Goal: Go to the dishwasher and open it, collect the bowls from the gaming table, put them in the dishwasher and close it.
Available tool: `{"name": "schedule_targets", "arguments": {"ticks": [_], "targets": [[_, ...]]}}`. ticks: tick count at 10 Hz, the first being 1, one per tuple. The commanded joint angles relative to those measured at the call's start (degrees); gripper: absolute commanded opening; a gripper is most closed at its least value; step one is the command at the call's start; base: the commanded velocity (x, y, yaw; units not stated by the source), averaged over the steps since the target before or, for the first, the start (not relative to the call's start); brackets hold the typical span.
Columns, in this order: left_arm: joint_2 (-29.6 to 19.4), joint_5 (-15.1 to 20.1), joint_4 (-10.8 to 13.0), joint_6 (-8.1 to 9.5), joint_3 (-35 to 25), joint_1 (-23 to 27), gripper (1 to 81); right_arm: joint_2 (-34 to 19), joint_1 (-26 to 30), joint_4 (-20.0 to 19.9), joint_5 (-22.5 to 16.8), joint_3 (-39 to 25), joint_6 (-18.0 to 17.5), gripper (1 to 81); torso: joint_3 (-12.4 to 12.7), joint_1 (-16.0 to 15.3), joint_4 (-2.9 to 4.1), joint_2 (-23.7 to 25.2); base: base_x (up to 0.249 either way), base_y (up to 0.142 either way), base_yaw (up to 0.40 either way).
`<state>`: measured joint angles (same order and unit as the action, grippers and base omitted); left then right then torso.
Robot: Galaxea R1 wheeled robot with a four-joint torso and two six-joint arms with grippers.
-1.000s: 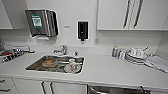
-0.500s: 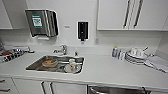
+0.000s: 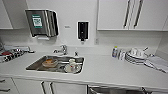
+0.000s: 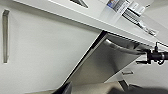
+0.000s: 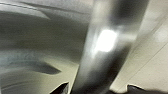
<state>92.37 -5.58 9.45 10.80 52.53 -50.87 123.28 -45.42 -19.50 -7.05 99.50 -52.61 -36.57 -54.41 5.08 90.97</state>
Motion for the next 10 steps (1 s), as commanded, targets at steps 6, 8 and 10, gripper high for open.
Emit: {"name": "schedule_targets", "arguments": {"ticks": [6,8,10], "targets": [[-2.5,0.4,0.2,0.27,-1.5,4.7,81.1,-3.1,-1.5,3.3,-14.0,0.1,0.5,81.1,0.0,0.0,0.00,0.0,0.000,0.000,0.000],[-2.3,0.5,0.1,0.27,-1.4,4.7,81.1,-2.3,-1.5,3.2,-14.0,0.4,0.5,81.1,0.0,0.0,0.00,0.0,0.000,0.000,0.000],[-2.4,0.5,0.1,0.36,-1.6,4.7,81.1,-1.2,-1.4,3.2,-14.0,0.9,0.5,81.1,0.0,0.0,0.00,0.0,0.000,0.000,0.000]]}}
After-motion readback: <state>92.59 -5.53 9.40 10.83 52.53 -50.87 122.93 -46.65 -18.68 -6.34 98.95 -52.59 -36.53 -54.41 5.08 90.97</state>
